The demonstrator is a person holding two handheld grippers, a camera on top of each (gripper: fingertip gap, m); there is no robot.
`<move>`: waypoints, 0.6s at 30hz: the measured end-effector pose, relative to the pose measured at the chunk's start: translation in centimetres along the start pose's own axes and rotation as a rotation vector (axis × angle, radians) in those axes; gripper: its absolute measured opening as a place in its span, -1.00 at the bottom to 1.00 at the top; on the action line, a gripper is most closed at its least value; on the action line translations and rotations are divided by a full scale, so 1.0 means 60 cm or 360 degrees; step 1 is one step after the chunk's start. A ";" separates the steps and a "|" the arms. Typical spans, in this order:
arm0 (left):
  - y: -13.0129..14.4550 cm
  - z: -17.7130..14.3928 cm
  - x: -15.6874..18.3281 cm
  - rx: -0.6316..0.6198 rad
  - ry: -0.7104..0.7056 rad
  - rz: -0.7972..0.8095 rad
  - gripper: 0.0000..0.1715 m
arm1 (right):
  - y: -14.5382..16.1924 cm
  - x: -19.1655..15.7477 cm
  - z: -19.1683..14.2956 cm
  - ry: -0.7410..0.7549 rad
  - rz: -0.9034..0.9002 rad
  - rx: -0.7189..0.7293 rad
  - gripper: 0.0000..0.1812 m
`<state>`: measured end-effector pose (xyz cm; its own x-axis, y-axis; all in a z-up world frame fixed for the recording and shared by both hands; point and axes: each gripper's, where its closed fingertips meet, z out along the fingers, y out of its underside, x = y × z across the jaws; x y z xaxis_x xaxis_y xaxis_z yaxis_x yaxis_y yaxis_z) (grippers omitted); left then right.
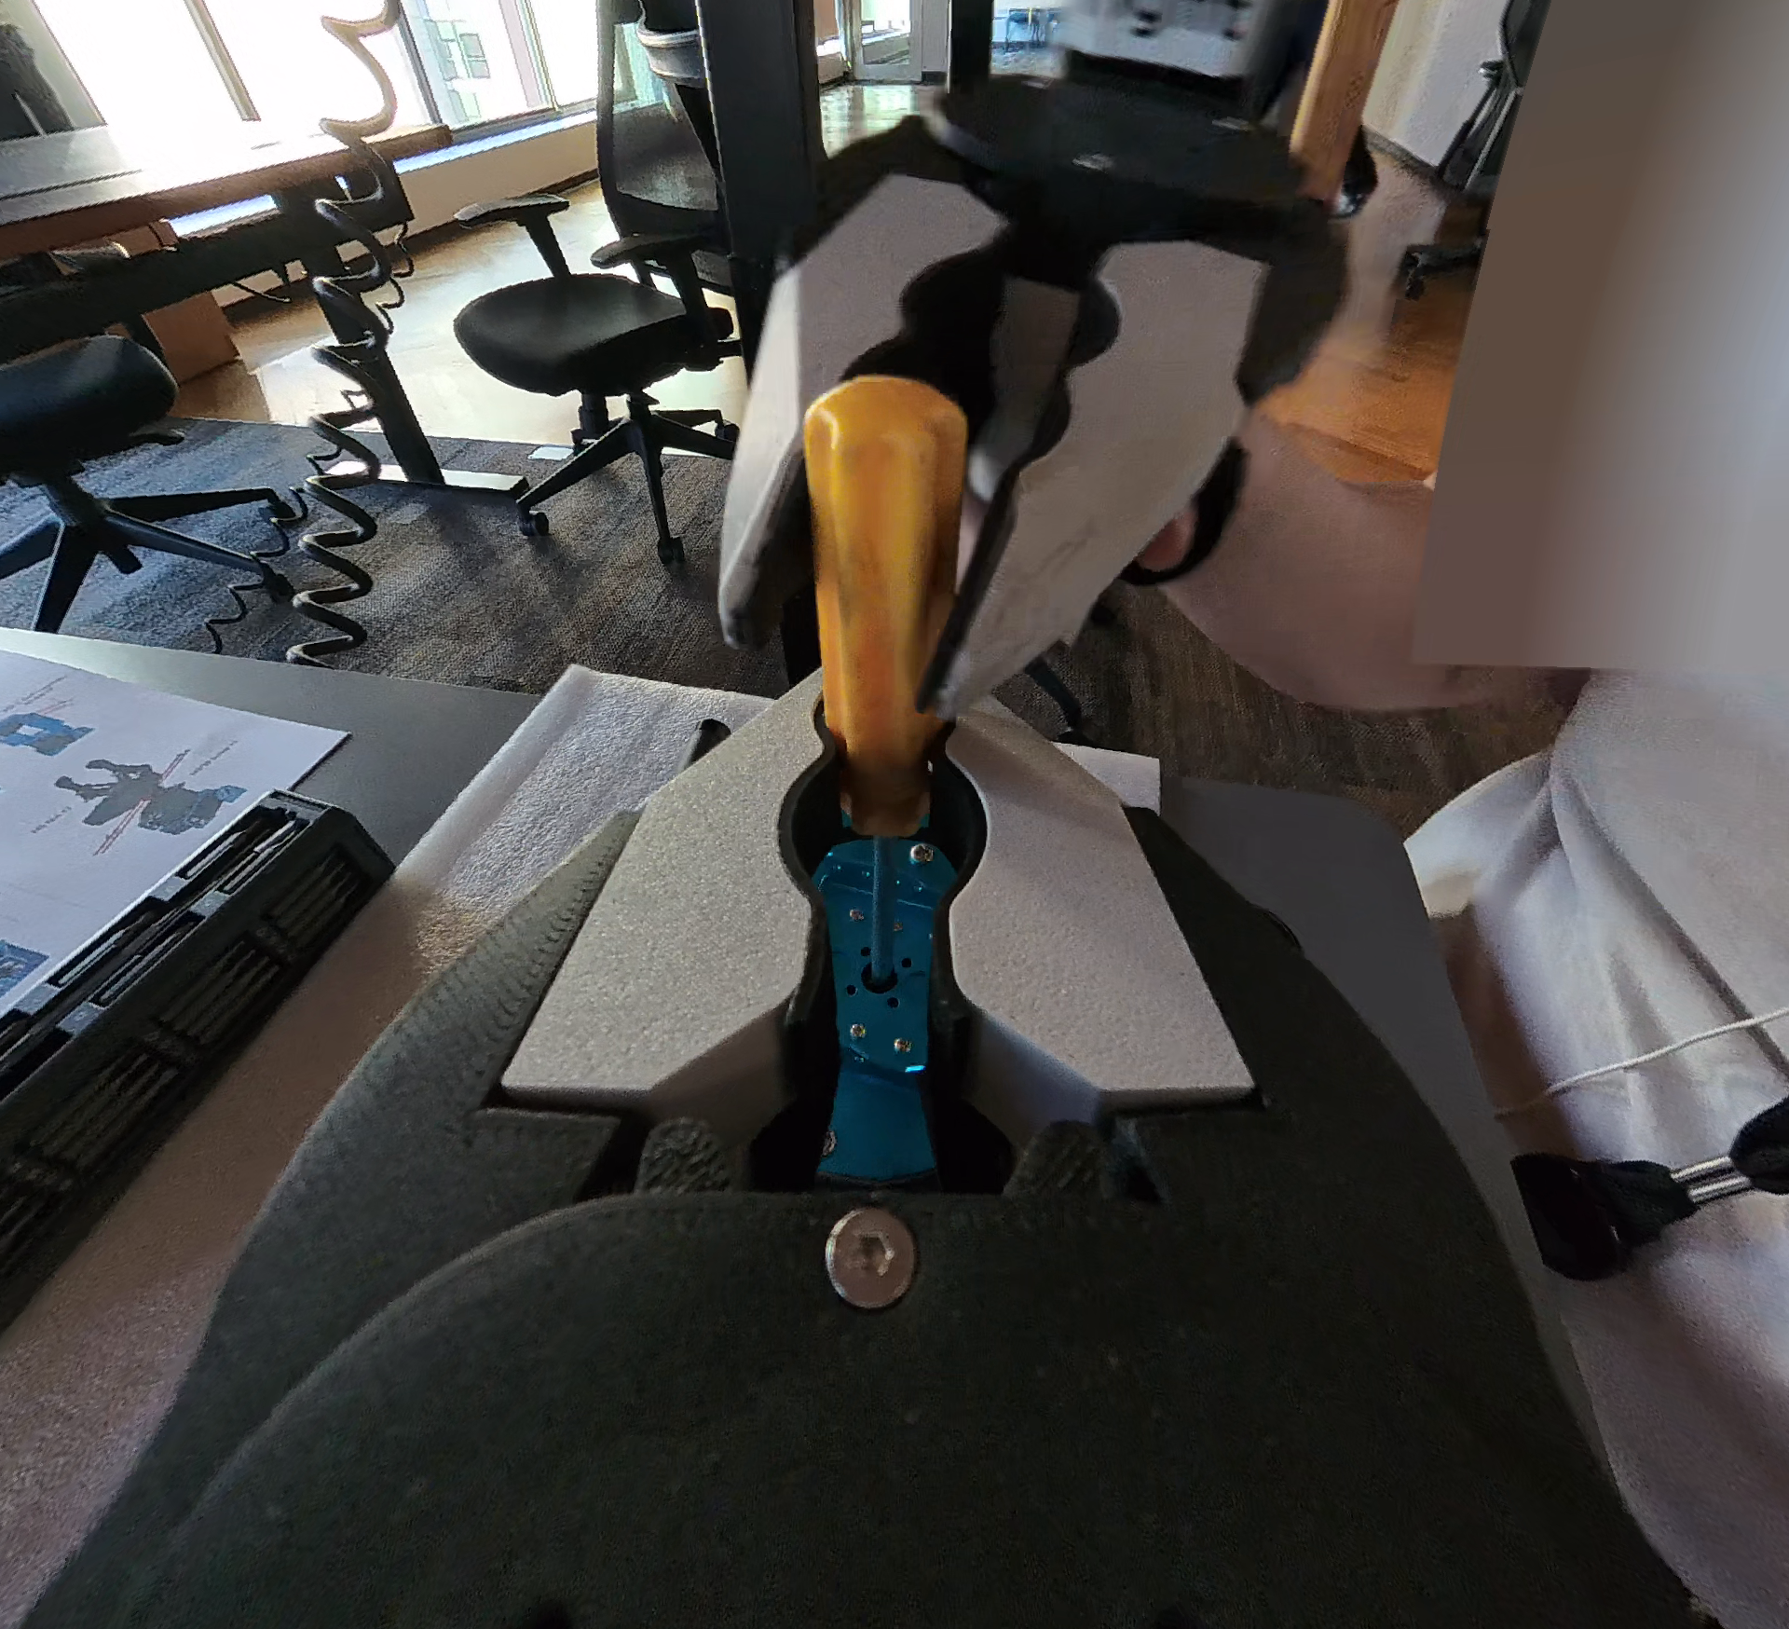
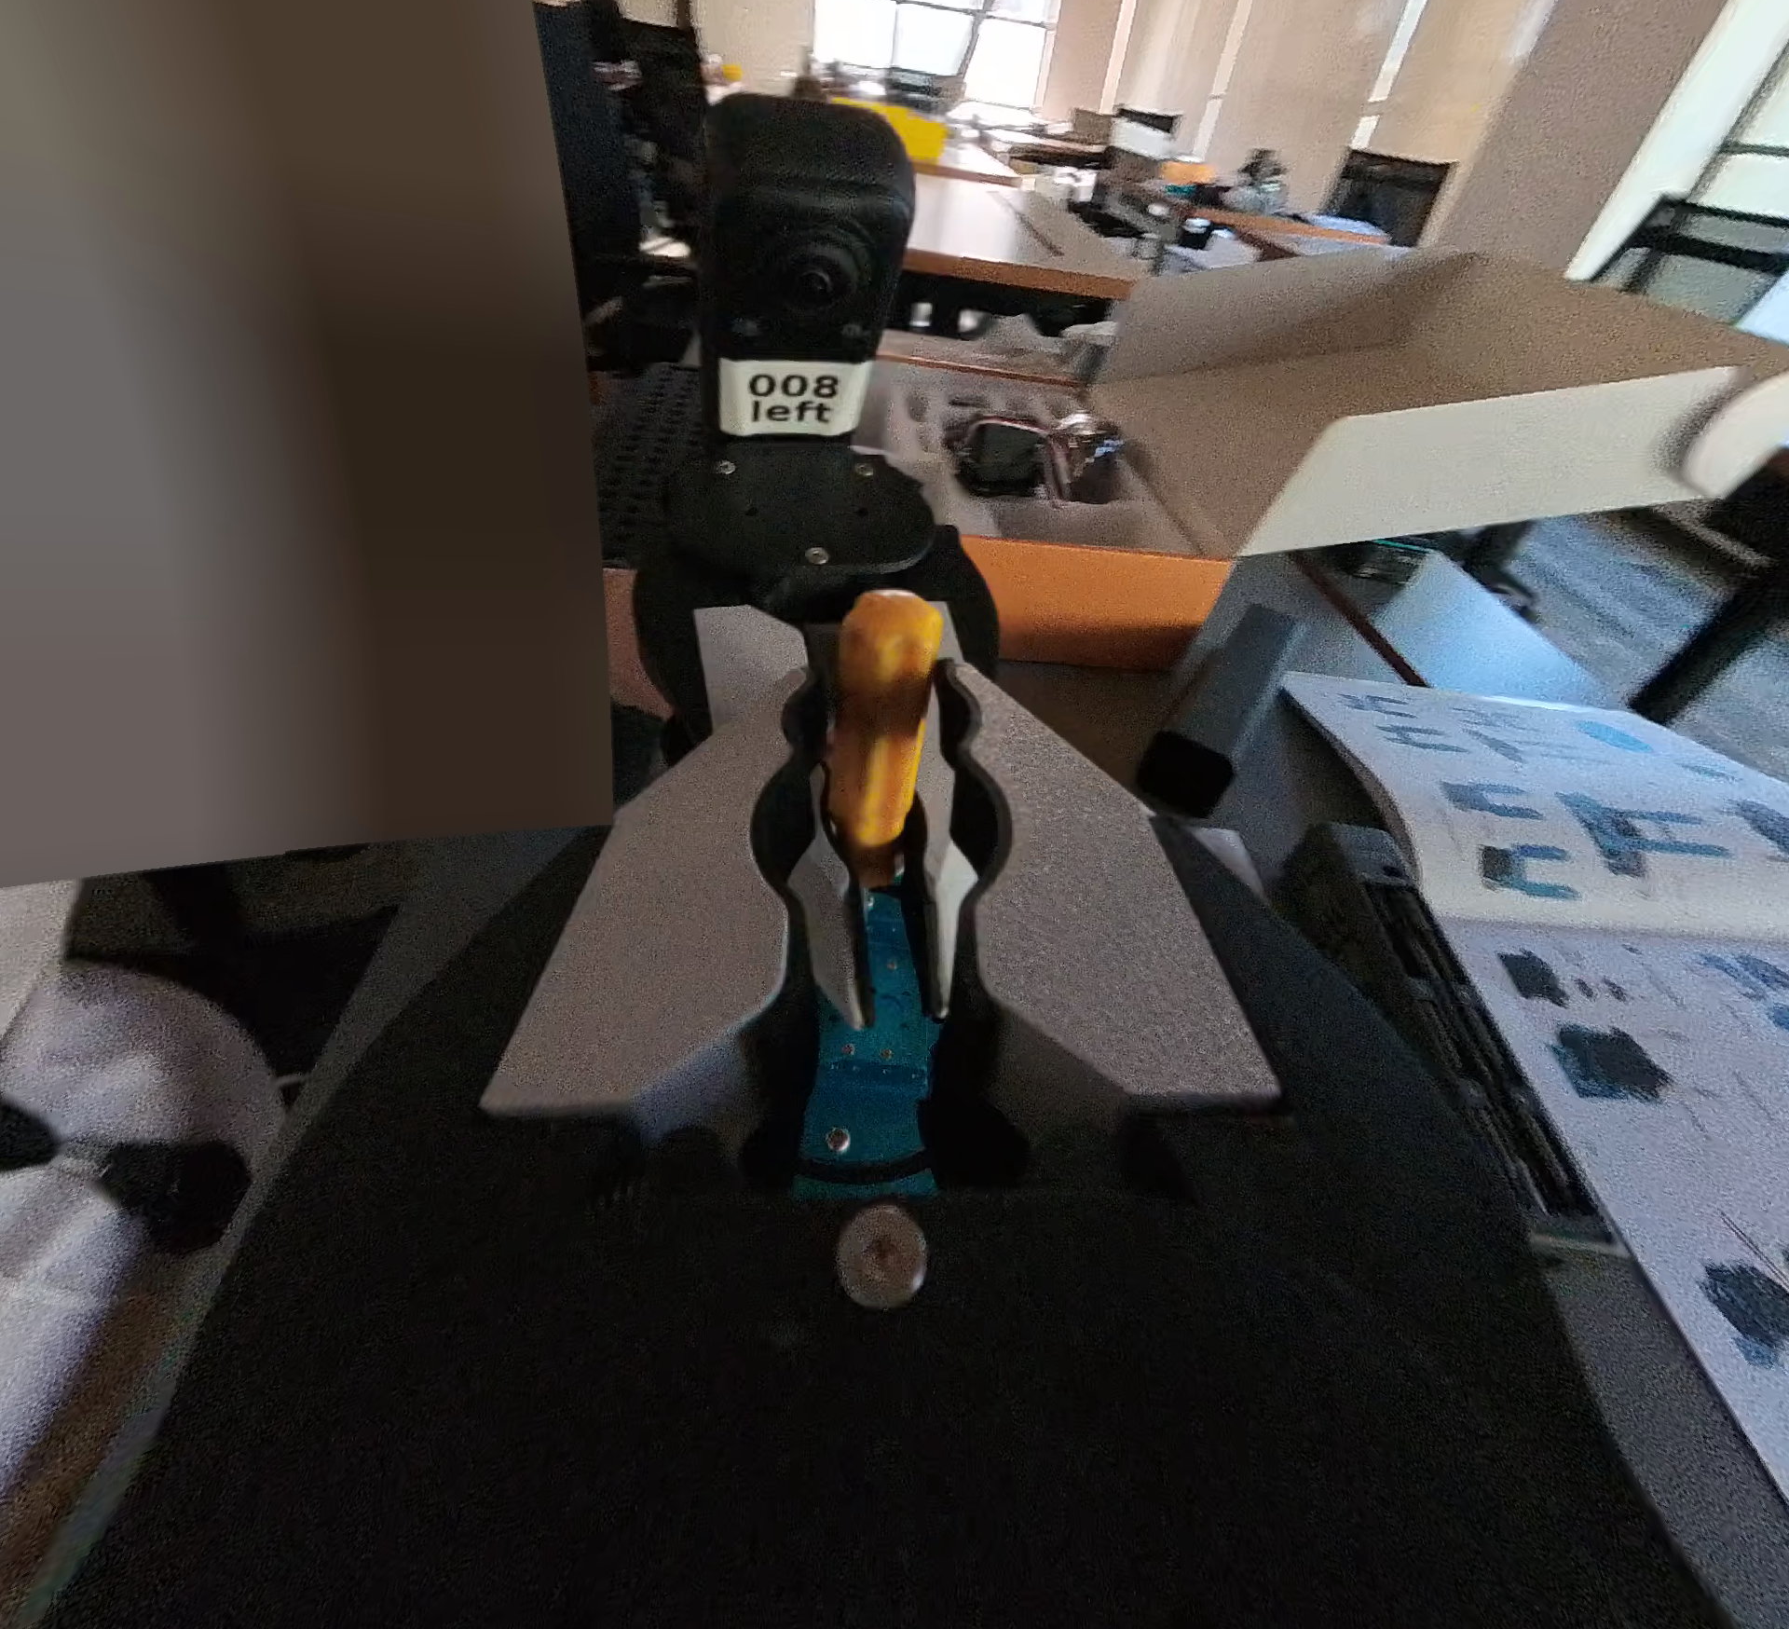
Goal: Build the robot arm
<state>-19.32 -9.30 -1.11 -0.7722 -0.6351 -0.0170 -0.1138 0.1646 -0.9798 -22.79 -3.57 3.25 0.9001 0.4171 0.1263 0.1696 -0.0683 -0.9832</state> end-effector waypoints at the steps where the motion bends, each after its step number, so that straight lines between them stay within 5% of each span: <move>1: 0.000 0.000 0.000 -0.0002 0.0006 -0.0001 -0.89 | 0.003 -0.004 -0.002 -0.0198 0.0040 -0.0003 -0.75; 3: 0.001 0.002 0.004 -0.0019 0.0022 0.0014 -0.89 | 0.003 -0.016 -0.009 -0.0552 0.0104 0.0018 -0.82; 6: 0.001 0.002 0.002 -0.0027 -0.0002 0.0031 -0.88 | 0.003 -0.013 -0.006 -0.0629 0.0110 0.0107 -0.81; 14: 0.002 0.000 0.004 0.0007 -0.0004 0.0033 -0.90 | 0.001 0.004 -0.009 0.0476 0.0085 0.0243 -0.81; 18: 0.002 -0.001 0.000 0.0007 0.0003 0.0007 -0.90 | 0.003 0.001 -0.006 -0.0015 -0.0037 0.0056 -0.76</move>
<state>-19.35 -9.24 -1.21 -0.7740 -0.6328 -0.0209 -0.1074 0.1638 -0.9806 -22.58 -3.89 3.10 0.8922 0.4268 0.1478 0.1758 -0.0268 -0.9841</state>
